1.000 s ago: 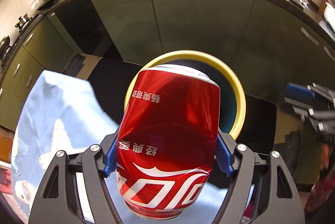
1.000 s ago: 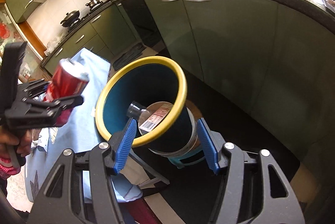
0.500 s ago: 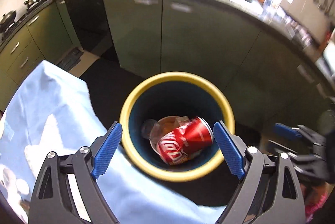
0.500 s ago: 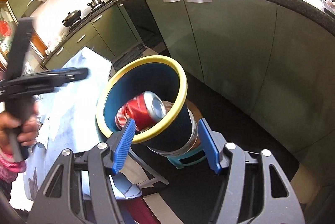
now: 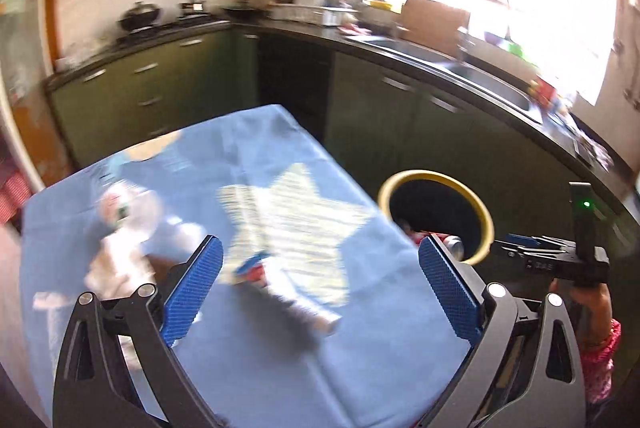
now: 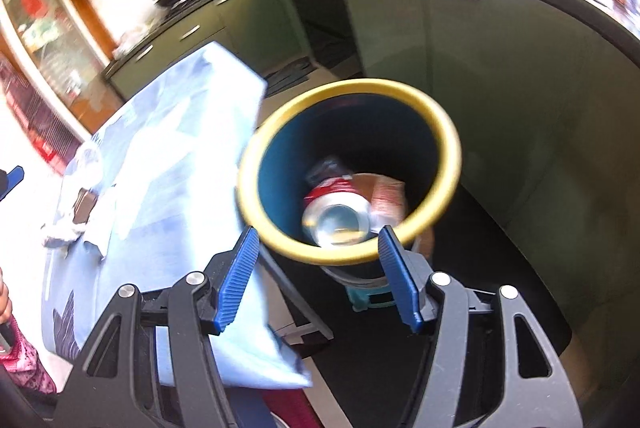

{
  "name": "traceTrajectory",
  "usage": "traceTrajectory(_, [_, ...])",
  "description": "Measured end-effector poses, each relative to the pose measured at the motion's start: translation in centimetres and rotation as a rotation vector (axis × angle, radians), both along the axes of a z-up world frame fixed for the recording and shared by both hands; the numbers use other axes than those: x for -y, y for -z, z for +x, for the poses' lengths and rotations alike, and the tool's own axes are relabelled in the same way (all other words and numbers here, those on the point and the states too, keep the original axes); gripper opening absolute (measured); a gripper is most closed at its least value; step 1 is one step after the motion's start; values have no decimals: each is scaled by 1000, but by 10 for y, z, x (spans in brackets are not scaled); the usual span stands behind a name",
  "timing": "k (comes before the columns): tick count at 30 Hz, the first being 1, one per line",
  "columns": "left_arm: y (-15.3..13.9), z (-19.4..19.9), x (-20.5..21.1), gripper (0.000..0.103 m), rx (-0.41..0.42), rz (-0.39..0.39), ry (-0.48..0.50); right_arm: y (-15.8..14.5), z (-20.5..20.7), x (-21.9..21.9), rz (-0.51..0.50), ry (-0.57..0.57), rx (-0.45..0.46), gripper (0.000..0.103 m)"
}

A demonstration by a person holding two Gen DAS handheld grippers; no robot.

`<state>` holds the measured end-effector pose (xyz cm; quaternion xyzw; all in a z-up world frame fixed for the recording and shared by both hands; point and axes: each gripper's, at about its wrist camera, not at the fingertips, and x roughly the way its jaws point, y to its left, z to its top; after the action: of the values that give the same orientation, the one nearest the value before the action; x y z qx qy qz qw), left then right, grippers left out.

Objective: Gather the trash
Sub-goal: 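Move the right gripper to the white tube and grasp it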

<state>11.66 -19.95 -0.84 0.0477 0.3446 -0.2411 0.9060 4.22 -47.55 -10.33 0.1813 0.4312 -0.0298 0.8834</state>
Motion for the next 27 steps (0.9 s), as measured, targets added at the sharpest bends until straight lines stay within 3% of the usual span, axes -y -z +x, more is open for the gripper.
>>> traceTrajectory(5, [11,-7,-76,97,7,-23,-150,-10,23,-56,-14,-133,14,59])
traceTrajectory(9, [20,-14,-124,97,6,-42,-203,-21,43,-106,-19,-245,33,59])
traceTrajectory(14, [30,-30,-185,97,28,-11,-302,-29,69,-175,-38,-392,38,59])
traceTrajectory(20, [44,-39,-230,97,3,-18,-372,-24,92,-236,-119,-473,13,59])
traceTrajectory(27, [51,-43,-237,97,0,-23,-352,-1,109,-254,-181,-467,-55,50])
